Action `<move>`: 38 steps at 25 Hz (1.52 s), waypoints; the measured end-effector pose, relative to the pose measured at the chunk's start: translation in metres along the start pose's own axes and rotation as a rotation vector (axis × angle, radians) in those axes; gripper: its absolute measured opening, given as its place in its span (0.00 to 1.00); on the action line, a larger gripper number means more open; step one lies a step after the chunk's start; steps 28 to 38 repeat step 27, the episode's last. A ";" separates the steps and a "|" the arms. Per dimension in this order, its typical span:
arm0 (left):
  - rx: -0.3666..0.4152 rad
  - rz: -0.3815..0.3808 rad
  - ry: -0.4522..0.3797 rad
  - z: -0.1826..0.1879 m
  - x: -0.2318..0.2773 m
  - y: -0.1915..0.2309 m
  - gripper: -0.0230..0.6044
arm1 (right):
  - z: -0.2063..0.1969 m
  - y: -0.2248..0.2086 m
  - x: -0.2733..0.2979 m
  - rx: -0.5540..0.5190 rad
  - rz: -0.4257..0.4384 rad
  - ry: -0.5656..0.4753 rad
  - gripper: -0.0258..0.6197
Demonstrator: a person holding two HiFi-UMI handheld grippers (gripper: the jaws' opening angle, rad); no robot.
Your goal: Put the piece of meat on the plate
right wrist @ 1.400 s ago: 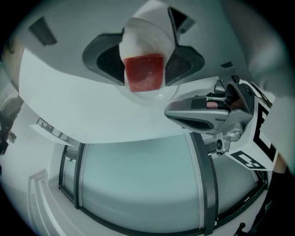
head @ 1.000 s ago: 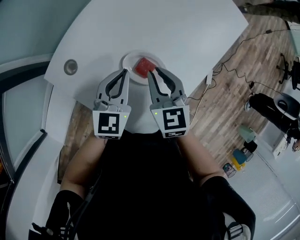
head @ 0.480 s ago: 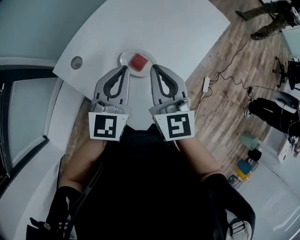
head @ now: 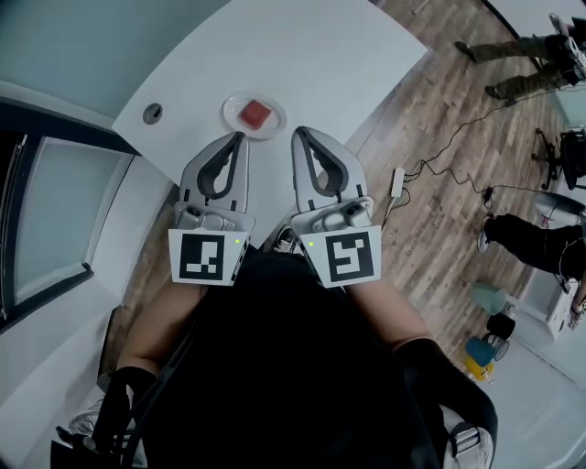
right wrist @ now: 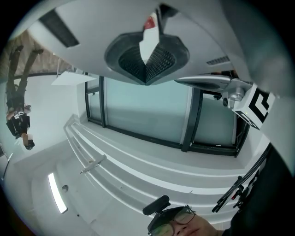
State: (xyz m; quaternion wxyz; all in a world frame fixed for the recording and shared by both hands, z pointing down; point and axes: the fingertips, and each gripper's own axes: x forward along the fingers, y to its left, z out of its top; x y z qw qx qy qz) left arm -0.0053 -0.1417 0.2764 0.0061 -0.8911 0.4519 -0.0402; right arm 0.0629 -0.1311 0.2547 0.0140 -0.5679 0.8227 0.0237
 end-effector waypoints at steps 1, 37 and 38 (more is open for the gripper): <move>0.005 0.013 -0.008 0.005 -0.006 -0.005 0.02 | 0.005 0.001 -0.007 -0.006 0.005 -0.016 0.04; 0.057 0.065 -0.089 0.031 -0.055 -0.065 0.02 | 0.033 0.018 -0.079 -0.039 0.045 -0.102 0.04; 0.057 0.065 -0.089 0.031 -0.055 -0.065 0.02 | 0.033 0.018 -0.079 -0.039 0.045 -0.102 0.04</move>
